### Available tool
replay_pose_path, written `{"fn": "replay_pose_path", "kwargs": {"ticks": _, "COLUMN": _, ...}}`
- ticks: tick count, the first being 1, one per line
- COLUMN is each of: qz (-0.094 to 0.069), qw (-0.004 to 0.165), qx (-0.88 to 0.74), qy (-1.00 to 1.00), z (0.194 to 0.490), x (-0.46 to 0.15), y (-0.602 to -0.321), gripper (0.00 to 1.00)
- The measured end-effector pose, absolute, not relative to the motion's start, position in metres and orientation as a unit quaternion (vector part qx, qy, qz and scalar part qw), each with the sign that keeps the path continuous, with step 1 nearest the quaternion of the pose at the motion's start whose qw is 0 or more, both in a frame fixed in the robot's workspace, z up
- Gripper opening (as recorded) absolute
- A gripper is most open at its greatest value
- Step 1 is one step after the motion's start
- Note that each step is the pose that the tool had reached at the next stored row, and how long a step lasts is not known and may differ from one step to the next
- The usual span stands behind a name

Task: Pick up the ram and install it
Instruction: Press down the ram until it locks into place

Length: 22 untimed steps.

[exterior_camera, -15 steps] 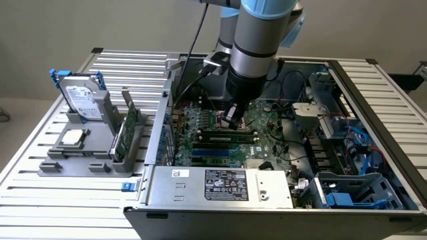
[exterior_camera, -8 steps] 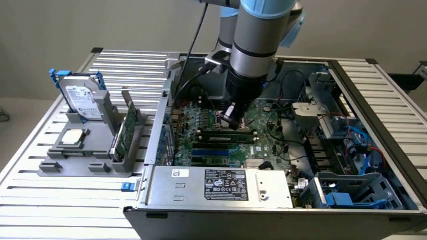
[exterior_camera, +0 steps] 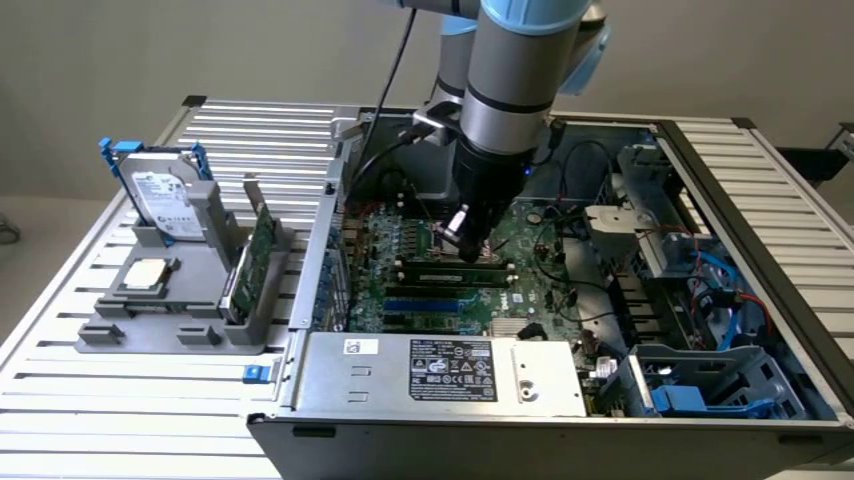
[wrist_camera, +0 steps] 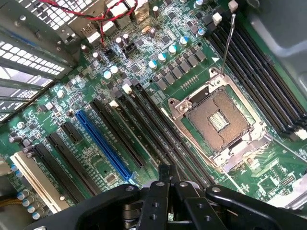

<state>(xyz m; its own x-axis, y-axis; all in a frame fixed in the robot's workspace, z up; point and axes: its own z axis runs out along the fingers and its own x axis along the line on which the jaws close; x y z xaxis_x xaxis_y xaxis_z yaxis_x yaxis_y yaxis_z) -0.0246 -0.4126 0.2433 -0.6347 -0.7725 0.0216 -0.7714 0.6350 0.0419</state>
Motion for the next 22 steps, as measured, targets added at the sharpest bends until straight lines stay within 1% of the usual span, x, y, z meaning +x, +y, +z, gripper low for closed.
{"fn": "replay_pose_path", "kwargs": {"ticks": 8, "qz": -0.010, "qw": 0.021, "qx": 0.381, "qy": -0.924, "z": 0.2433, "x": -0.0247, "y": -0.4126, "gripper": 0.11}}
{"fn": "replay_pose_path", "kwargs": {"ticks": 22, "qz": -0.010, "qw": 0.020, "qx": 0.286, "qy": -0.958, "z": 0.2433, "x": -0.0247, "y": -0.4125, "gripper": 0.11}}
